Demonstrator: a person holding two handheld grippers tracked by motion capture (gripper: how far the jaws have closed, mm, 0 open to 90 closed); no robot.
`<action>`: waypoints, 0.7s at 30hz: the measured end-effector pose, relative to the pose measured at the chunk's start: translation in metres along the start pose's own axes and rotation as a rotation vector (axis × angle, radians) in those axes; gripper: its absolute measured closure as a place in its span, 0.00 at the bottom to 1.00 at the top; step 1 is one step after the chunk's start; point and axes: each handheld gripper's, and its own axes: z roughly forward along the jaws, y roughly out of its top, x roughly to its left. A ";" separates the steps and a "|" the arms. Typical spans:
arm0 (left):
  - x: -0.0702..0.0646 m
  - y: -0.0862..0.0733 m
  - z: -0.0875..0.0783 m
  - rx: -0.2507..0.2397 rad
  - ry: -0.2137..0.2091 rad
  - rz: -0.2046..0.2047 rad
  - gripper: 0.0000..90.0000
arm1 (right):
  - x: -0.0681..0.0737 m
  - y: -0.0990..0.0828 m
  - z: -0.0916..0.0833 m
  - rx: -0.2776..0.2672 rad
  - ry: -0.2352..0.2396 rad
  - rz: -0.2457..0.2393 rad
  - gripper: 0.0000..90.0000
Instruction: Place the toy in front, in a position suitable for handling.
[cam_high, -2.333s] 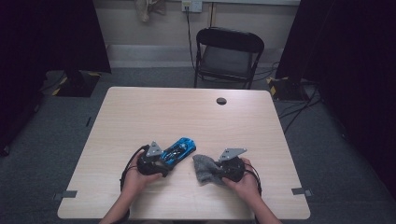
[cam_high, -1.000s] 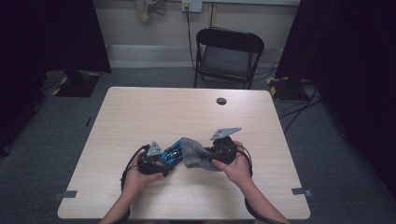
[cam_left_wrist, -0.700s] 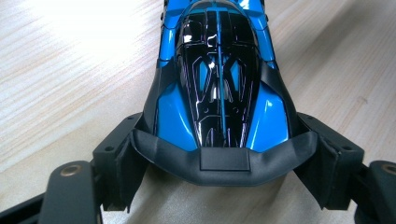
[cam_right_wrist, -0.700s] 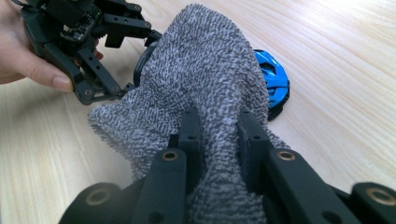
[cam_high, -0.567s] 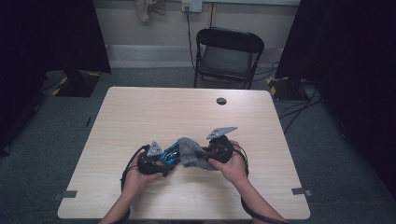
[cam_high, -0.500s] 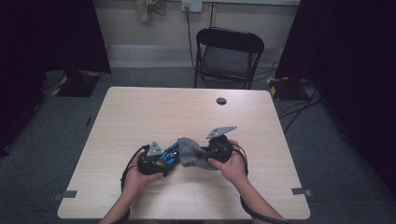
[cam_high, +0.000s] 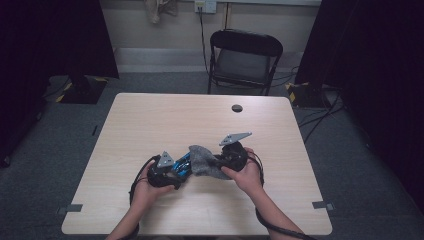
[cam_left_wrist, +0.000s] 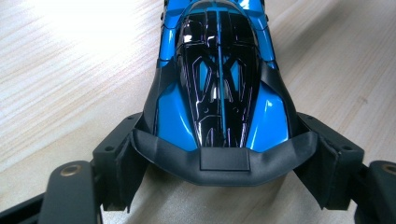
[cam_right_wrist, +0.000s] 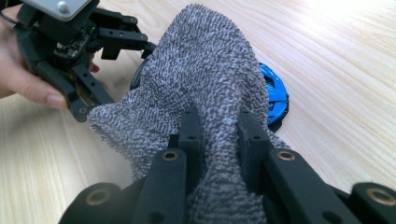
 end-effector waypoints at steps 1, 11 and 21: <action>0.000 0.000 0.000 -0.001 0.001 -0.002 0.27 | 0.000 0.001 0.001 0.001 -0.003 0.001 0.84; -0.001 0.000 0.000 -0.002 0.003 -0.006 0.27 | 0.005 0.017 0.012 0.001 -0.019 -0.007 0.84; 0.000 0.000 0.000 0.000 0.000 -0.003 0.27 | 0.011 0.027 0.030 -0.005 -0.036 0.011 0.84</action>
